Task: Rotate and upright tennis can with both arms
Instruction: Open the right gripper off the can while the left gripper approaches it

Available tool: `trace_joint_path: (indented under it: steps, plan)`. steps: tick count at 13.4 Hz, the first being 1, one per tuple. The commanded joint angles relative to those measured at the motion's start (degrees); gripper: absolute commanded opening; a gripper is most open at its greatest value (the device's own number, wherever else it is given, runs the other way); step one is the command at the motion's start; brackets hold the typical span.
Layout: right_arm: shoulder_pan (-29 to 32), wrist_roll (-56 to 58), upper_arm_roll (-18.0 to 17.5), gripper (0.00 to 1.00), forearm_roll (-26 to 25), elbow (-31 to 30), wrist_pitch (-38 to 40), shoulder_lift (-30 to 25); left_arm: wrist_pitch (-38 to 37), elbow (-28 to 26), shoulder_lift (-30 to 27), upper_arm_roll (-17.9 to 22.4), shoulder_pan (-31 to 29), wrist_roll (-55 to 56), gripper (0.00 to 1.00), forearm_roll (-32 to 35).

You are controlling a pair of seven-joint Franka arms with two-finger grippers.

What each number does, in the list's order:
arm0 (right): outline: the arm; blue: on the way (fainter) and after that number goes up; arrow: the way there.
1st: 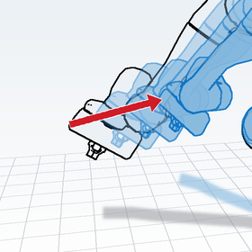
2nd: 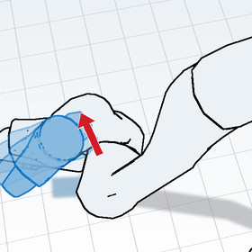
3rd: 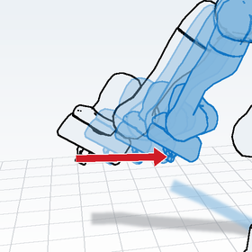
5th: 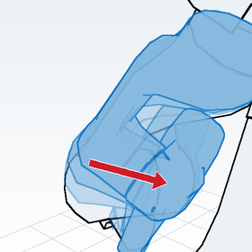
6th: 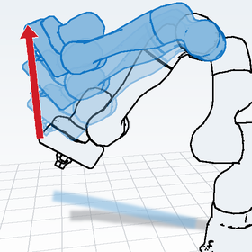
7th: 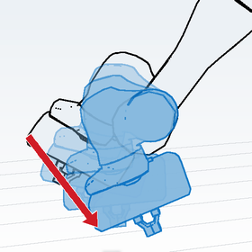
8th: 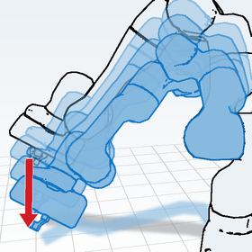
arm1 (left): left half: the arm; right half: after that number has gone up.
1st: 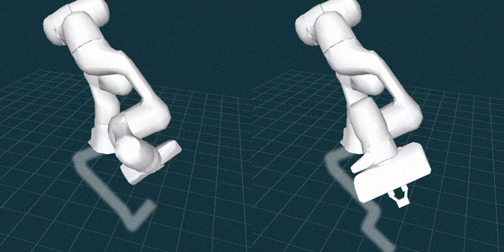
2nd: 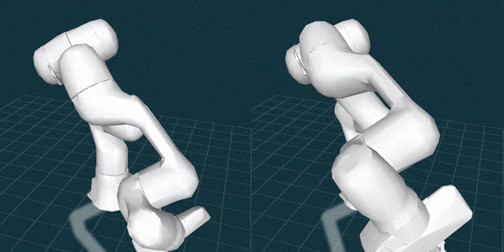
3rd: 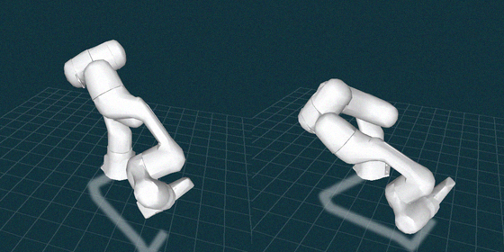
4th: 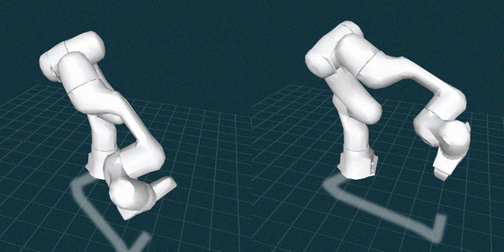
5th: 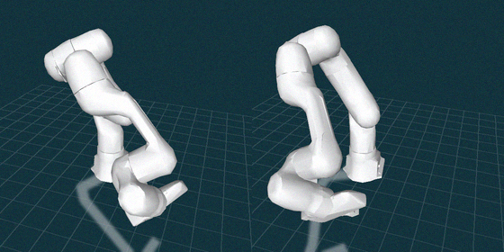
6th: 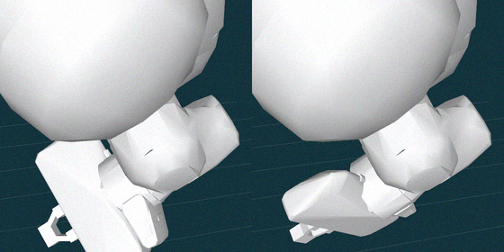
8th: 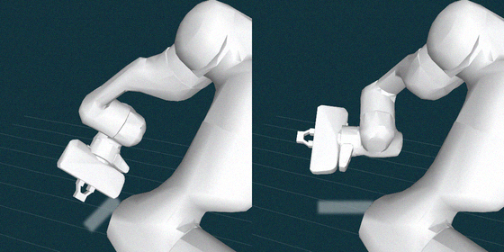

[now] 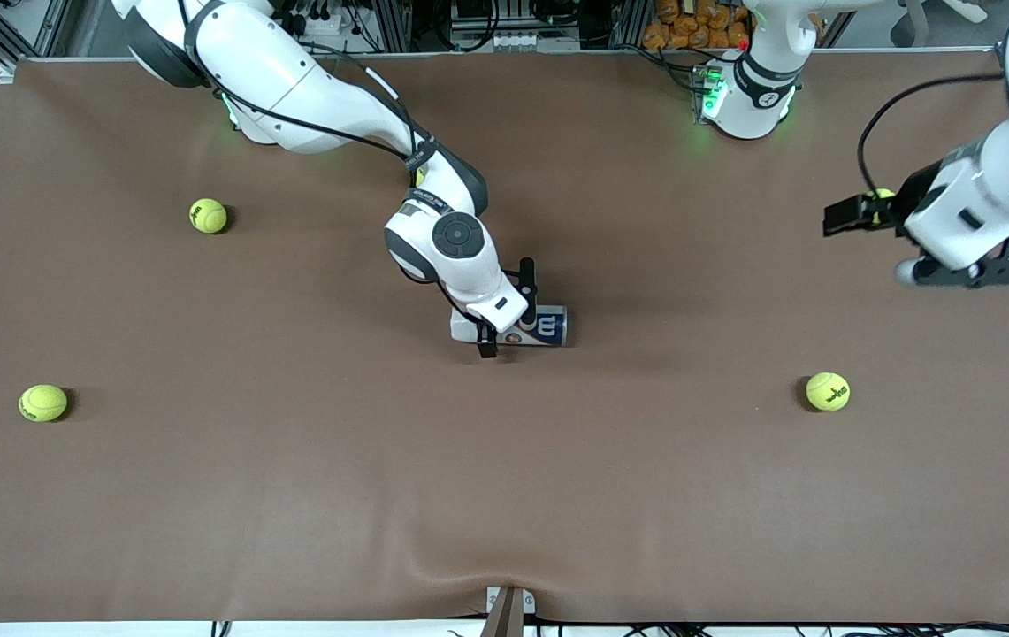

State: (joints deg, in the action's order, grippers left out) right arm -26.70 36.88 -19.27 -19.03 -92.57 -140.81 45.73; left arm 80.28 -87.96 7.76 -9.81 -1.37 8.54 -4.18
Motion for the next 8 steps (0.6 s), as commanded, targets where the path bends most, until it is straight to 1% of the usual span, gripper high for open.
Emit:
trace_joint_path:
  steps: [1,3,4,5,6,8]
  plan:
    - [0.16,-0.49,-0.15,1.0,-1.62,-0.24,-0.25,-0.73,1.98,0.33,3.92,-0.47,1.1,-0.81,1.0,-4.5]
    - [0.24,-0.5,-0.59,1.0,-1.01,-0.06,1.49,-1.69,3.65,0.42,8.13,-0.56,2.07,-0.72,1.0,-8.46]
    - [0.16,-0.67,-0.85,1.0,-0.75,0.2,3.07,-2.22,4.09,0.42,10.94,-0.56,2.33,-0.72,1.0,-11.61]
    - [0.33,-2.06,-2.16,1.0,-0.66,0.72,5.09,-2.66,4.53,0.51,13.57,-0.56,2.68,-0.81,1.0,-14.69]
    - [0.85,-4.43,-3.74,1.0,-0.66,1.16,7.55,-3.27,6.01,0.51,16.21,-0.56,2.95,-0.81,1.0,-18.11]
    - [0.95,-9.27,-5.24,1.0,-0.66,1.69,11.34,-3.98,8.83,-1.06,19.74,-0.56,3.21,-0.81,1.0,-27.59]
